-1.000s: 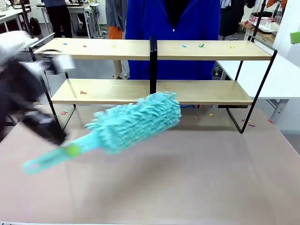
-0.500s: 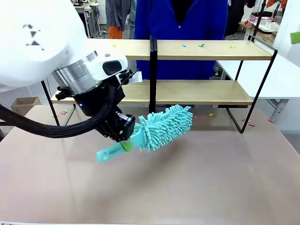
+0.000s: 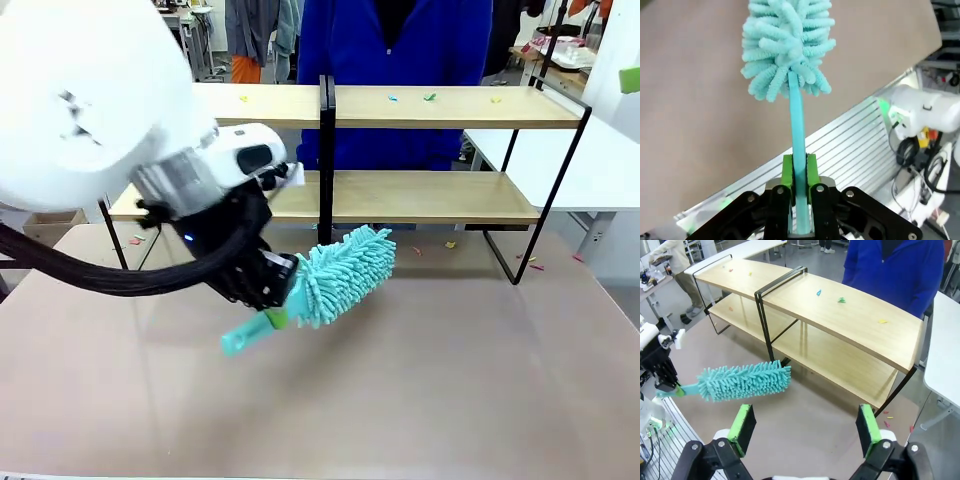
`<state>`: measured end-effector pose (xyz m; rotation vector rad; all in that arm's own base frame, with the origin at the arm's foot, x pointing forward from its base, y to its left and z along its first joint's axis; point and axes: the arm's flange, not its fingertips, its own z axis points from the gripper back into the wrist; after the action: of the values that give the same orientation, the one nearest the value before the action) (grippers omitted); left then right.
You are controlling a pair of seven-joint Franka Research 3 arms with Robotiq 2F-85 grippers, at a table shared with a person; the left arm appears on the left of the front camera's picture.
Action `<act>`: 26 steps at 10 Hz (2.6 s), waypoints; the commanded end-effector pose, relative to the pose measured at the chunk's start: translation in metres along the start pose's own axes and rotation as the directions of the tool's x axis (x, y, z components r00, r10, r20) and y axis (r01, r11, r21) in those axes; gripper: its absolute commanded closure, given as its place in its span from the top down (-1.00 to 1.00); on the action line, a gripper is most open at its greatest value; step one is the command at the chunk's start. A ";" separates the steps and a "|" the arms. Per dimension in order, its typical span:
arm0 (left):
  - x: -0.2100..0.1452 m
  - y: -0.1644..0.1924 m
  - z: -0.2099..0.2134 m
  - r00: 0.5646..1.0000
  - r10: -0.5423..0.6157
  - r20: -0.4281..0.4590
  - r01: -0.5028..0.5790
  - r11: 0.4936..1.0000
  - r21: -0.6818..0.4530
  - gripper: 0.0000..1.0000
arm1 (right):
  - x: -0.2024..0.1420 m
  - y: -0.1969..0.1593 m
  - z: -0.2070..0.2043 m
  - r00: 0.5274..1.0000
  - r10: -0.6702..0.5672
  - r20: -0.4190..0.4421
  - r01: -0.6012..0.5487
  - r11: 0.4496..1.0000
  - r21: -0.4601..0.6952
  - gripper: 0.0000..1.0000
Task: Clean the shelves.
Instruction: Clean another randomly selected level of the Shelf with the Duster.
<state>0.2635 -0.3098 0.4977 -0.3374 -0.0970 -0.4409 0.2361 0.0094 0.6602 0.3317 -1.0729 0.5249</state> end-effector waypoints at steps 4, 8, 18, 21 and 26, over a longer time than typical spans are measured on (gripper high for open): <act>0.061 -0.045 -0.048 0.957 0.263 0.127 -0.271 0.961 0.057 -0.75 | 0.000 0.000 0.000 1.000 -0.002 0.001 0.002 1.000 0.004 1.00; 0.099 -0.052 -0.074 0.933 0.343 0.111 -0.354 0.931 0.094 -0.75 | 0.000 0.000 0.000 1.000 -0.002 0.001 0.002 1.000 0.004 1.00; 0.121 -0.064 -0.103 0.894 0.418 0.163 -0.429 0.902 0.041 -0.75 | 0.000 0.000 0.000 1.000 -0.002 0.001 0.002 1.000 0.004 1.00; 0.137 -0.072 -0.128 0.828 0.498 0.258 -0.514 0.858 -0.008 -0.75 | 0.000 0.000 0.000 1.000 -0.002 0.001 0.002 1.000 0.004 1.00; 0.169 -0.082 -0.157 0.869 0.442 0.223 -0.456 0.890 0.014 -0.75 | 0.000 0.000 0.000 1.000 -0.002 0.001 0.002 1.000 0.004 1.00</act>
<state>0.3767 -0.4841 0.4021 -0.3456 -0.2346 0.0792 0.2362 0.0094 0.6602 0.3319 -1.0729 0.5248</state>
